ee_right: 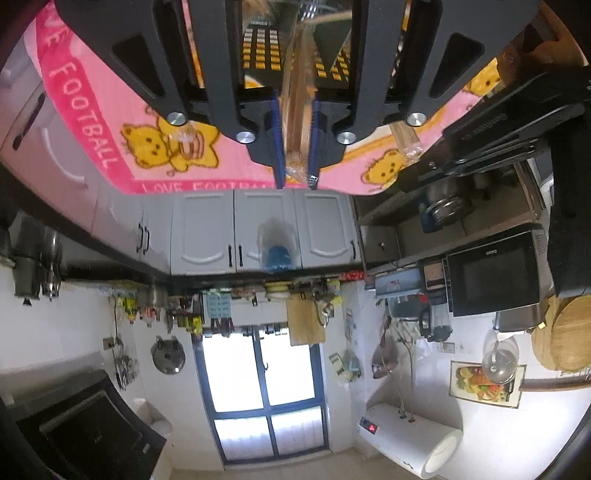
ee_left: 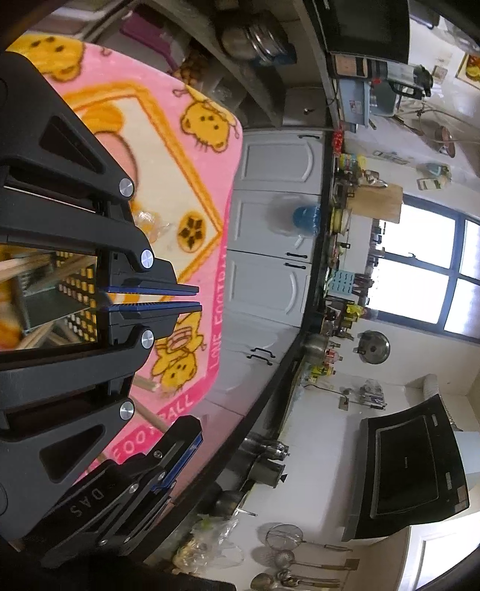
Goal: Organize utensils
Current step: 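Carry the held chopstick with both tools above the green caddy, then lower the chopstick into the caddy and open both tools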
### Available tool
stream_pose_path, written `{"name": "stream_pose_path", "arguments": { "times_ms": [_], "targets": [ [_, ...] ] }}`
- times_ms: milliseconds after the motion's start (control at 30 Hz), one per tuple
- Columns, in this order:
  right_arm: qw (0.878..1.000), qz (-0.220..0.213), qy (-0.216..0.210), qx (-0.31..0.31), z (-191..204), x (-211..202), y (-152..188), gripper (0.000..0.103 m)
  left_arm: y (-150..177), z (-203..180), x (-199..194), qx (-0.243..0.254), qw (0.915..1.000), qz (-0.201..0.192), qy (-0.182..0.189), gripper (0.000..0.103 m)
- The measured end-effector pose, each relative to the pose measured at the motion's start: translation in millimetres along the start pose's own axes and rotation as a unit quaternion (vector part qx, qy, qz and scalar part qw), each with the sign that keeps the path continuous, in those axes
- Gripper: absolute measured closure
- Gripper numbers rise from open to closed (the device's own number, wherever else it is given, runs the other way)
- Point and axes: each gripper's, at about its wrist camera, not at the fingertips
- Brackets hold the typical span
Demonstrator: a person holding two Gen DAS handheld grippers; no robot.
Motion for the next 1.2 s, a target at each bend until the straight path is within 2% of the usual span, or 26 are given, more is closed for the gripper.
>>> {"name": "stream_pose_path", "arguments": {
  "times_ms": [100, 167, 233, 333, 400, 667, 967, 1033, 1200],
  "targets": [
    [1.0, 0.015, 0.0, 0.002, -4, -3, 7, 0.083, 6, -1, -5, -0.002, 1.0, 0.005, 0.001, 0.102],
    [1.0, 0.02, 0.001, 0.0, -6, -7, 11, 0.081, 9, -2, -8, -0.003, 1.0, 0.005, 0.002, 0.098],
    [1.0, 0.02, 0.002, -0.002, -8, -13, 13, 0.077, 11, -2, -12, -0.005, 1.0, 0.007, 0.002, 0.087],
    [1.0, 0.019, 0.001, -0.003, -10, -25, 15, 0.073, 16, -2, -18, -0.011, 0.9998, 0.013, 0.006, 0.081],
    [1.0, 0.025, -0.002, -0.006, -12, -32, 18, 0.07, 20, -3, -25, -0.011, 0.9998, 0.013, 0.008, 0.073],
    [0.999, 0.049, -0.01, -0.02, -8, -57, 30, 0.061, 33, -8, -47, -0.009, 0.9998, 0.017, 0.009, 0.056],
    [0.998, 0.053, -0.024, -0.021, -4, -89, 46, 0.043, 49, -10, -69, -0.008, 0.9996, 0.028, -0.004, 0.043],
    [0.998, 0.055, -0.027, -0.021, -4, -94, 50, 0.037, 54, -10, -73, -0.008, 0.9995, 0.029, -0.004, 0.036],
    [0.997, 0.059, -0.025, -0.031, -4, -106, 65, 0.028, 69, -13, -81, -0.005, 0.9993, 0.037, -0.005, 0.024]
  ]
}}
Point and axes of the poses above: each gripper's, at about its wrist camera, not at the fingertips, and x roughly the way its jaws point, z to its left, y to its underside, and after that the axes turned 5 degrees about -x, right-handed
